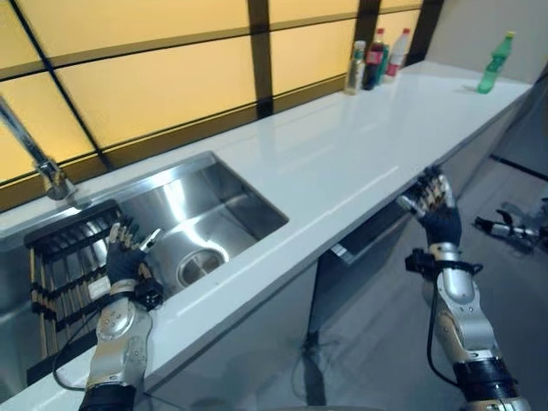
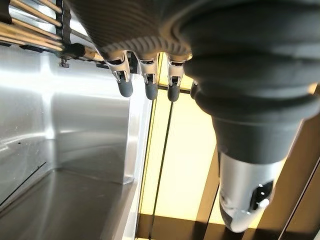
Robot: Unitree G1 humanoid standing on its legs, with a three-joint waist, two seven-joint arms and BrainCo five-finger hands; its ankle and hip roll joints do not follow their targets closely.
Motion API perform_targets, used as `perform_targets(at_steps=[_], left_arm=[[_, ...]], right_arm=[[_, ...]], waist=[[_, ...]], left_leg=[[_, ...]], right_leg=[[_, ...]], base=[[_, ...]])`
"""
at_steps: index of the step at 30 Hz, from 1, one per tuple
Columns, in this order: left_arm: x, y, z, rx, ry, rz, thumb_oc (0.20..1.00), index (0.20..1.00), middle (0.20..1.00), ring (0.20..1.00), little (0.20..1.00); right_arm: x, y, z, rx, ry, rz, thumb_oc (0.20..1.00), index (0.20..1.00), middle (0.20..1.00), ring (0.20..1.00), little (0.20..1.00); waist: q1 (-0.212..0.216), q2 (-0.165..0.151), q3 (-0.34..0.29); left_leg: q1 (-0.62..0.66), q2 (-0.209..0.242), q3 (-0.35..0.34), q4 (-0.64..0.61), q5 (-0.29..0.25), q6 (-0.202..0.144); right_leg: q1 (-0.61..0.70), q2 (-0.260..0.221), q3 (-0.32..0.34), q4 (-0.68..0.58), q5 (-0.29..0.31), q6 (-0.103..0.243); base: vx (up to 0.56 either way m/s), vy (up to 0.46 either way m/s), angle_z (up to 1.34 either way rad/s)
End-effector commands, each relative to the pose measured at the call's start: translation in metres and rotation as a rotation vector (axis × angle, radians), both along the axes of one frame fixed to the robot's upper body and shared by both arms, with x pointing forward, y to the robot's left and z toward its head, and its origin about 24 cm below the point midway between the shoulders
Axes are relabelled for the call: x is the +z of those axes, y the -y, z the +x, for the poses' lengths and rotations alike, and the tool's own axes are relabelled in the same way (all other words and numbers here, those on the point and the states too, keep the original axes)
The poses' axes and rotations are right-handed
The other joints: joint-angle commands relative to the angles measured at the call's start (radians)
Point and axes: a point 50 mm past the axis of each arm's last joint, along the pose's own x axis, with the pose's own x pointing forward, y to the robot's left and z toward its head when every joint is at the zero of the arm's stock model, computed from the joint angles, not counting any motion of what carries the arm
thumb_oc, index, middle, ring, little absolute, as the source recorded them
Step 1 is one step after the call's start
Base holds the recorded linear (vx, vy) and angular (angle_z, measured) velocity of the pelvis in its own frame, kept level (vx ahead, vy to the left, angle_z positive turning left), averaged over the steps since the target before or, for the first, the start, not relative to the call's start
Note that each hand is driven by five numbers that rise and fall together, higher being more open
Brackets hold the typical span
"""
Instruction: Pick up plates and place into dishwasher.
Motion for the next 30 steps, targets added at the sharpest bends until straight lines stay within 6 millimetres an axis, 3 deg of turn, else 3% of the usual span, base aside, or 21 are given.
perform_targets(at_steps=[1, 9, 14, 22, 30], left_arm=[[0.003, 0.007, 0.000, -0.035, 0.033, 0.014, 1.000, 1.000, 1.000, 1.000, 1.000], [0.018, 0.026, 0.009, -0.140, 0.077, 0.033, 1.000, 1.000, 1.000, 1.000, 1.000], [0.014, 0.031, 0.009, -0.155, 0.050, 0.019, 1.000, 1.000, 1.000, 1.000, 1.000], [0.008, 0.045, 0.008, -0.237, 0.019, -0.005, 1.000, 1.000, 1.000, 1.000, 1.000], [0.005, 0.051, 0.008, -0.276, -0.004, -0.003, 1.000, 1.000, 1.000, 1.000, 1.000]], right_arm=[[0.039, -0.026, 0.005, 0.141, 0.181, -0.094, 1.000, 1.000, 1.000, 1.000, 1.000], [0.010, -0.083, 0.017, 0.343, 0.018, -0.131, 1.000, 1.000, 1.000, 1.000, 1.000], [-0.012, -0.108, 0.017, 0.436, -0.077, -0.095, 1.000, 1.000, 1.000, 1.000, 1.000], [-0.050, -0.127, 0.016, 0.504, -0.239, 0.013, 1.000, 1.000, 1.000, 1.000, 1.000], [-0.066, -0.129, 0.017, 0.476, -0.302, 0.064, 1.000, 1.000, 1.000, 1.000, 1.000]], waist=[[0.049, -0.065, -0.044], [0.135, -0.100, -0.033], [0.169, -0.104, -0.022], [0.210, -0.102, -0.019], [0.225, -0.092, -0.026]], left_leg=[[-0.084, -0.018, 0.003, 0.069, -0.061, 0.017], [-0.092, -0.003, -0.058, 0.068, -0.043, -0.004], [-0.090, 0.005, -0.086, 0.068, -0.037, -0.013], [-0.094, 0.020, -0.122, 0.059, -0.018, -0.026], [-0.096, 0.033, -0.143, 0.028, 0.009, -0.041]], right_leg=[[-0.036, -0.046, -0.016, 0.047, -0.057, 0.037], [0.010, -0.065, -0.111, 0.061, -0.081, 0.025], [0.033, -0.066, -0.140, 0.058, -0.091, 0.022], [0.061, -0.061, -0.174, 0.043, -0.105, 0.018], [0.081, -0.051, -0.193, 0.012, -0.103, 0.020]], base=[[0.01, -0.004, 0.24], [0.03, -0.037, 0.38], [0.03, -0.040, 0.34], [0.03, -0.045, 0.20], [0.04, -0.048, 0.23]])
